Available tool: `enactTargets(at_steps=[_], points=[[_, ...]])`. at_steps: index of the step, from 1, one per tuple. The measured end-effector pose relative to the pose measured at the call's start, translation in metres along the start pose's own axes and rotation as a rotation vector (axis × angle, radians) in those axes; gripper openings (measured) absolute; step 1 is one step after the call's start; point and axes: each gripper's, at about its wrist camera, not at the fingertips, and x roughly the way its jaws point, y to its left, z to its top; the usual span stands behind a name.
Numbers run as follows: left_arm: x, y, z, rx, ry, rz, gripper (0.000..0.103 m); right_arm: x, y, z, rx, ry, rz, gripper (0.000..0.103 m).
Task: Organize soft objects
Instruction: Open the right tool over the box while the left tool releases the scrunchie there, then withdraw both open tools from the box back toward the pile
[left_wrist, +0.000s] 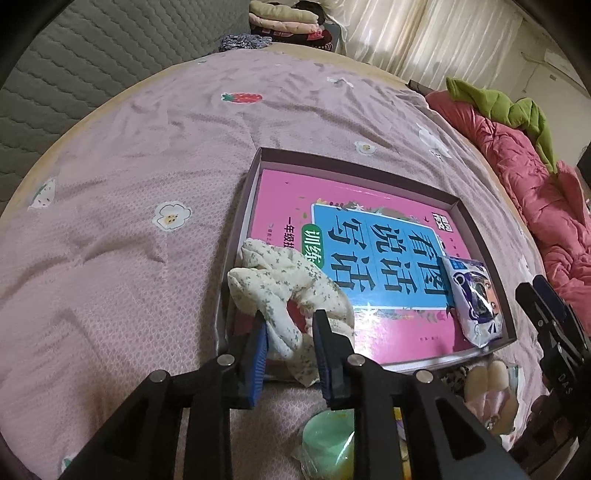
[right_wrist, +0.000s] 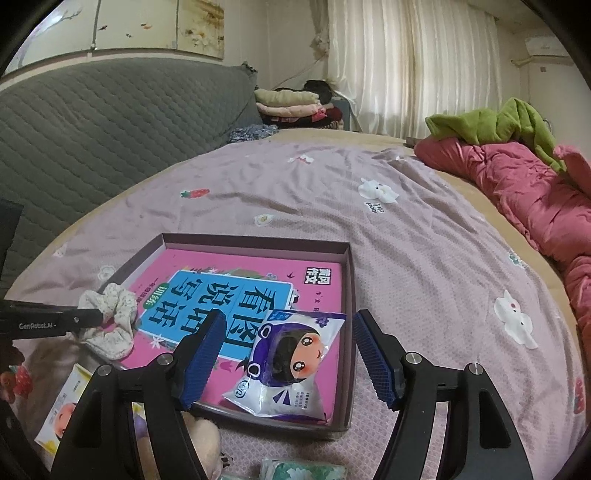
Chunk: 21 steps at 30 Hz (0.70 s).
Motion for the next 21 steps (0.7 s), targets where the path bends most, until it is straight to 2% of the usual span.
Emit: enactTargets(at_steps=[13,21], points=[[-0.015,0.004,-0.007,0.003,-0.005,-0.014,0.025,-0.018,-0.007,-0.003,0.009,-0.032,-0.022,0.073],[-0.026,0.006,-0.013,0.006,-0.014,-0.037,0.025,-0.038,-0.018,-0.012,0.061,-0.057,-0.047,0.073]])
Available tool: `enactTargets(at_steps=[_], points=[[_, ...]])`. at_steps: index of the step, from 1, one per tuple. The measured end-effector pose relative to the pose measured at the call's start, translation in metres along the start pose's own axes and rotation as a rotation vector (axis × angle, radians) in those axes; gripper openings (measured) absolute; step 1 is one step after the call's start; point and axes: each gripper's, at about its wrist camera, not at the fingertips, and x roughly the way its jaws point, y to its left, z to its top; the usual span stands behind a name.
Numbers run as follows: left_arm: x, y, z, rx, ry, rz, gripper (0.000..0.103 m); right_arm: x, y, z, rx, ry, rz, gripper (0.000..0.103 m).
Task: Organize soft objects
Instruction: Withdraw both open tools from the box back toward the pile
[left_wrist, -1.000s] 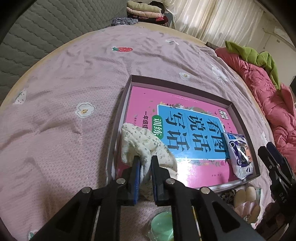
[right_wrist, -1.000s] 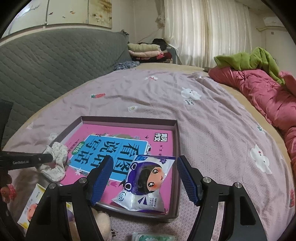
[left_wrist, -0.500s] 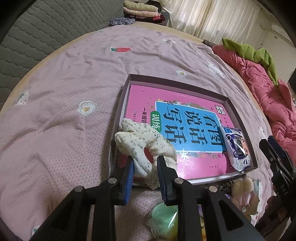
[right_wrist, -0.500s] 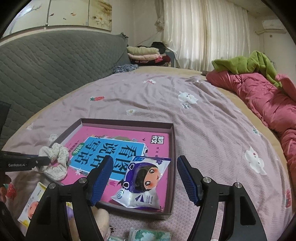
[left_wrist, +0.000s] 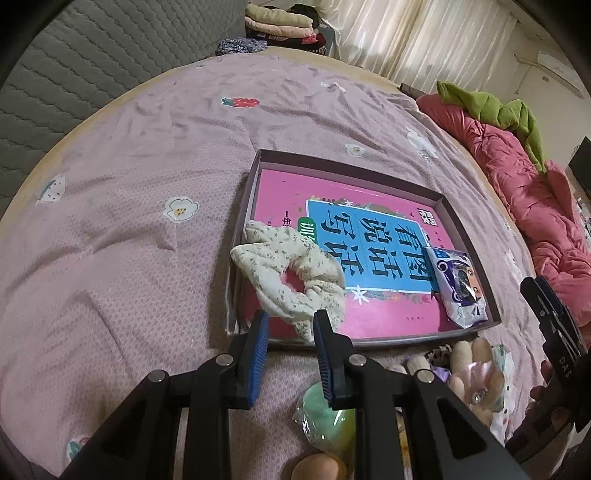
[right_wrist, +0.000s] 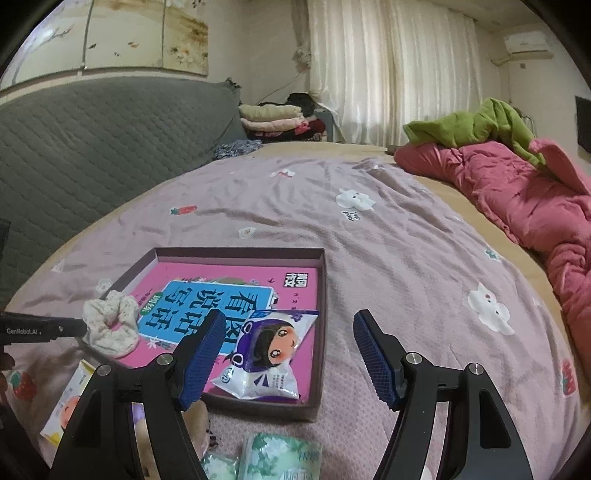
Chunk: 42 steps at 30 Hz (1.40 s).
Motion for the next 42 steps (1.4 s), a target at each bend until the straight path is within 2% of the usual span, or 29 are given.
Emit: enactTargets(at_steps=[15,17,19,42], points=[[-0.024,-0.001,-0.007,0.016,-0.043,-0.049,0.025,-0.041,0.005,-0.010,0.014,-0.067,-0.068,0.074],[-0.026,-0.001,-0.008,0.017,-0.044,-0.057,0.031,-0.044,0.008,-0.011,-0.002,-0.069,-0.075,0.074],[-0.031,0.001,-0.009,0.013,-0.054,-0.066,0.045,-0.047,0.010,-0.014,-0.015,-0.067,-0.084,0.074],[-0.067,-0.005,-0.017,0.041,-0.114,-0.112,0.046,-0.090,0.024,-0.025,-0.039,-0.099,-0.100,0.074]])
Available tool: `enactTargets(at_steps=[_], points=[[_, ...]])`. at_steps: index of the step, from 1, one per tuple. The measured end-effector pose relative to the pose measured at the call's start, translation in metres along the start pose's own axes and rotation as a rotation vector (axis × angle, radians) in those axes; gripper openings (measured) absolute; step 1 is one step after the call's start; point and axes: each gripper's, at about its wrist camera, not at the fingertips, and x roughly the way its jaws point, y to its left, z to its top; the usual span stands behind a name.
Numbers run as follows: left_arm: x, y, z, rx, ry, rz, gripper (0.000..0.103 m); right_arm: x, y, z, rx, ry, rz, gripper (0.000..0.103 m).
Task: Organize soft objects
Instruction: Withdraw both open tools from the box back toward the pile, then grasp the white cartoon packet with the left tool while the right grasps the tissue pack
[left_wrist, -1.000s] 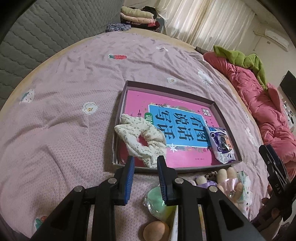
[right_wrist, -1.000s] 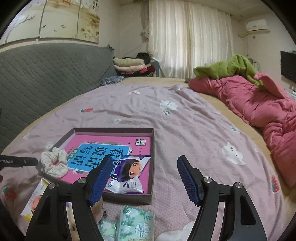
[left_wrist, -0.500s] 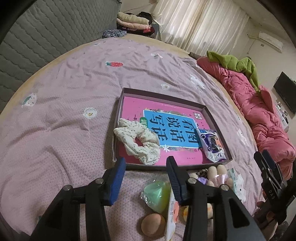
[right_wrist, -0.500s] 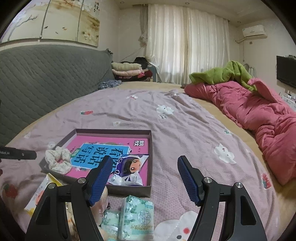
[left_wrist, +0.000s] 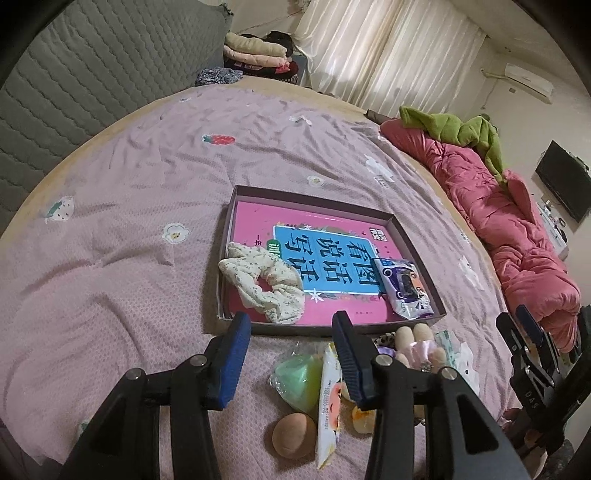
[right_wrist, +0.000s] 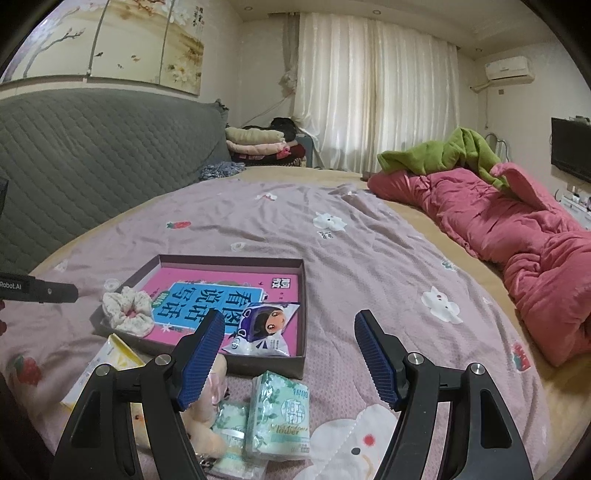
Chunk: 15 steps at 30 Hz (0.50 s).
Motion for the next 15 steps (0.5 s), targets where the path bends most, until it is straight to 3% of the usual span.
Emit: enactTargets(at_steps=[12,15], points=[[-0.011,-0.012,-0.007,0.047,-0.011,0.011,0.046,-0.020,0.008,-0.009,-0.009,0.024,0.021,0.074],[-0.010,-0.015,-0.013,0.058,0.003,0.015,0.054,-0.024,0.008,-0.012,-0.003,0.036,0.023,0.074]])
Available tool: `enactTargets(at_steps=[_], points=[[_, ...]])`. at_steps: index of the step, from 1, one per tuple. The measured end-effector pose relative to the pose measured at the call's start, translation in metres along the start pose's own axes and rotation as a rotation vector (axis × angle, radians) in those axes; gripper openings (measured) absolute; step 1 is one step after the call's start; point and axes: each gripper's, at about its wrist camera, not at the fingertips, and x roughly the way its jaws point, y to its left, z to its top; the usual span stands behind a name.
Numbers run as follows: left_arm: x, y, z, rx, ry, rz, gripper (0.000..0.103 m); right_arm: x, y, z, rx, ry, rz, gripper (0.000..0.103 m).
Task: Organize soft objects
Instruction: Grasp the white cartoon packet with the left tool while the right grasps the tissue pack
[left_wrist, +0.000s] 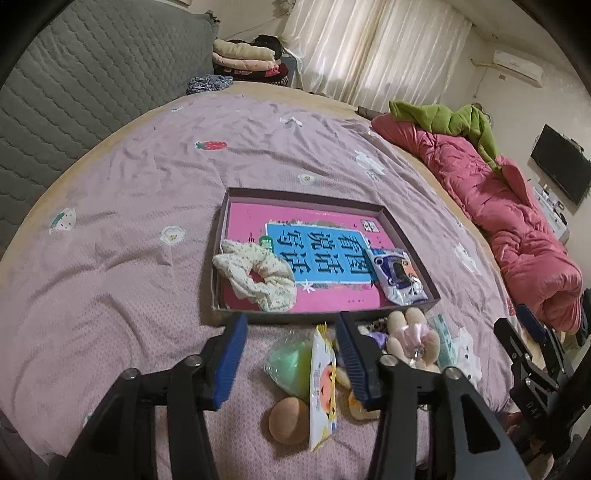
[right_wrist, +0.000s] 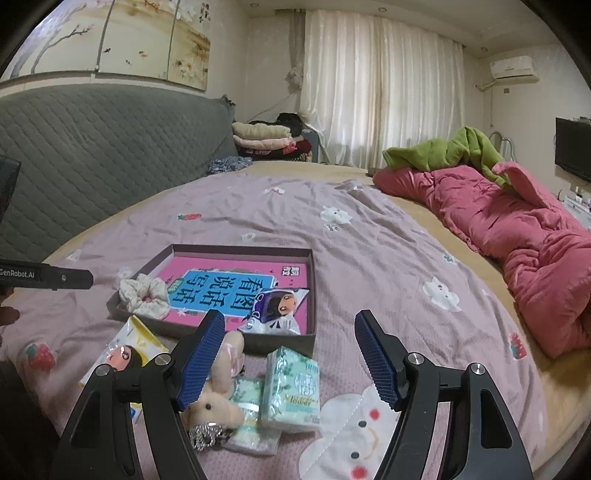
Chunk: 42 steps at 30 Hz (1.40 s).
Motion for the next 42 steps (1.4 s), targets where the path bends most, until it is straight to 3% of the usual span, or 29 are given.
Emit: enactTargets(at_steps=[14,28,38,42], points=[[0.006,-0.017,-0.023,0.058,0.056,-0.020,0.054,-0.004,-0.007,-0.014,0.041,0.071,0.003,0.074],[0.015,-0.022,-0.053,0.075,0.124,-0.031,0.054,-0.006,-0.006,-0.018,0.042,0.084,0.001,0.074],[0.026,-0.021,-0.059,0.044,0.148,-0.093,0.054,-0.001,-0.007,-0.021,0.044,0.094,0.006,0.074],[0.028,-0.024,-0.058,0.049,0.143,-0.117,0.046,0.001,-0.009,-0.022,0.049,0.096,0.007,0.074]])
